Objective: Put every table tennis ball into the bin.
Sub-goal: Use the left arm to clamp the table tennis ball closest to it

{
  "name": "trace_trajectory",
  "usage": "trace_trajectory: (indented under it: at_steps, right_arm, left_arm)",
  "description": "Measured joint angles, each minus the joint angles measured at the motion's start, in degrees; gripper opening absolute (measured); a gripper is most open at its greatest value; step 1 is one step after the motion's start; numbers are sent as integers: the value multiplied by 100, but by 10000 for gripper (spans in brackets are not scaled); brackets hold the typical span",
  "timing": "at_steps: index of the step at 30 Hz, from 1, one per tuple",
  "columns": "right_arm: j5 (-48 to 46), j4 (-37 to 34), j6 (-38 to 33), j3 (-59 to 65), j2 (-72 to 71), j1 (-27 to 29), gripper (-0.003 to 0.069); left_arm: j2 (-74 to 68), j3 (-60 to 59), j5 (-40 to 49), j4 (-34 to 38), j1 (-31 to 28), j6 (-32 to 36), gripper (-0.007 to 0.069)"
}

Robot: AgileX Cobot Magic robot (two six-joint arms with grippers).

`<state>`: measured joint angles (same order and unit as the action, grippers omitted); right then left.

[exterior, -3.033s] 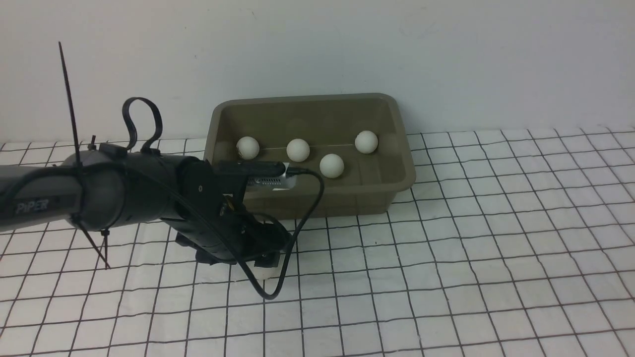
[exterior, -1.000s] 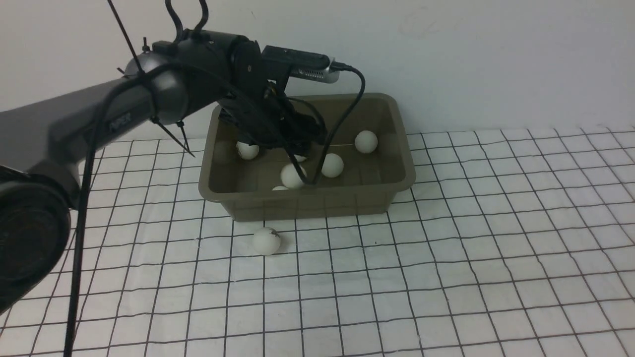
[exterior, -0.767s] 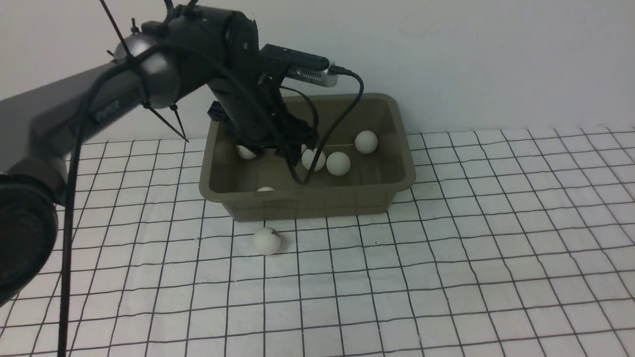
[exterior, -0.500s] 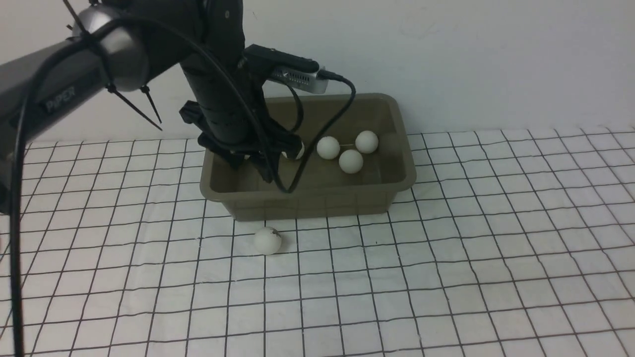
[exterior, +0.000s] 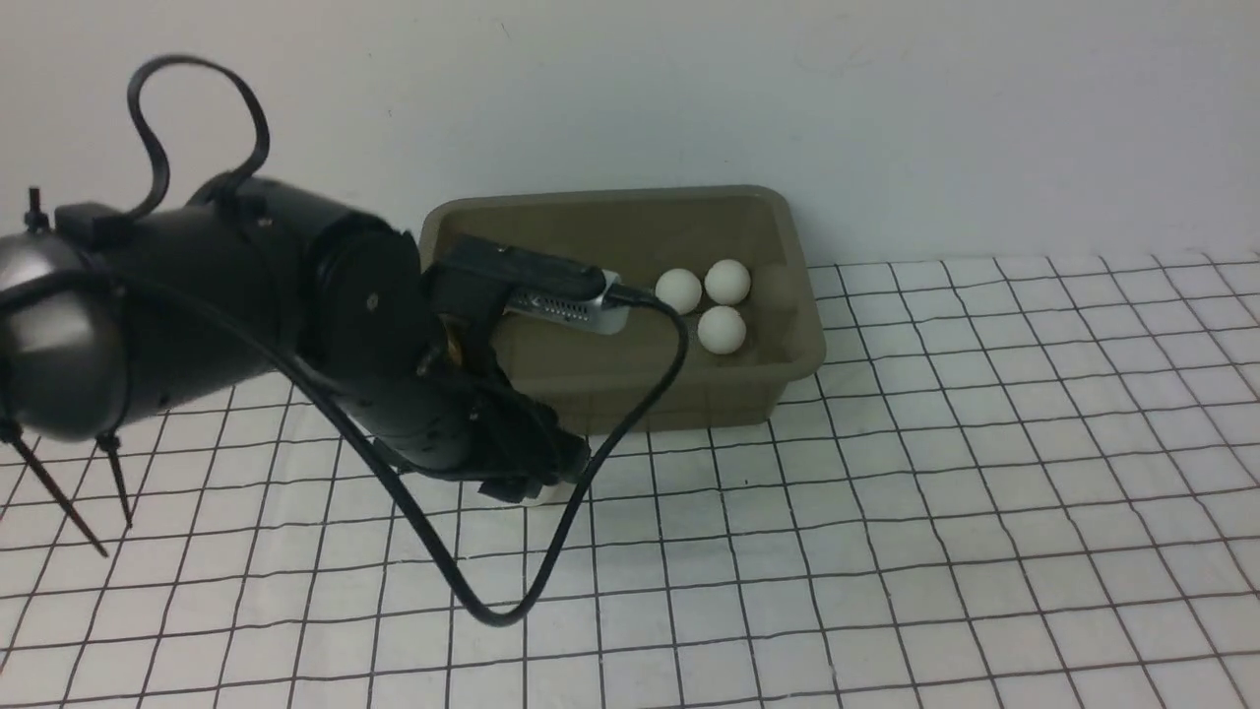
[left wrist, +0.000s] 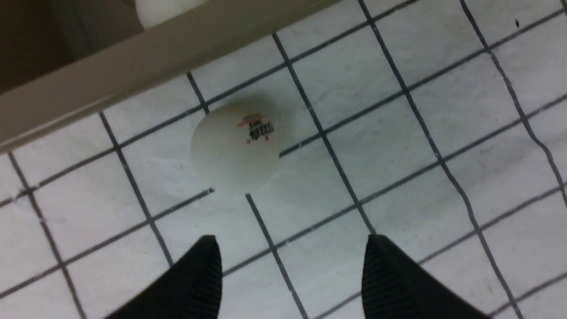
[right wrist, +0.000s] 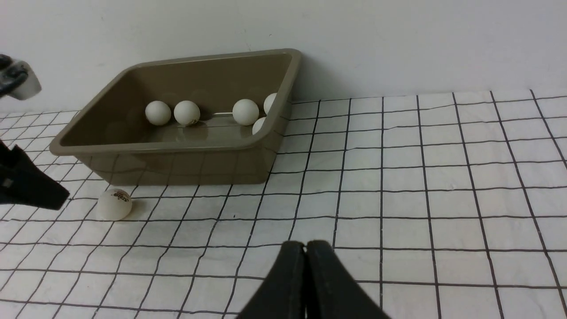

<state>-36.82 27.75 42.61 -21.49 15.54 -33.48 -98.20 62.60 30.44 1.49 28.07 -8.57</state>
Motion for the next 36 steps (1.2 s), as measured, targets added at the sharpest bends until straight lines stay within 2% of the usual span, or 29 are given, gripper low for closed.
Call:
trace_trajectory:
  at_steps: [9,14,36]
  right_arm:
    - [0,-190,0,0,0,0,-18]
    - [0,-197,0,0,0,0,-18]
    - [315,-203,-43,0,0,0,-18]
  left_arm:
    - [-238,0,-415,6,-265,-234,451]
    - [-366,0,-532,87,-555,-321,451]
    - [-839,0,-1067,305,-523,-214,451]
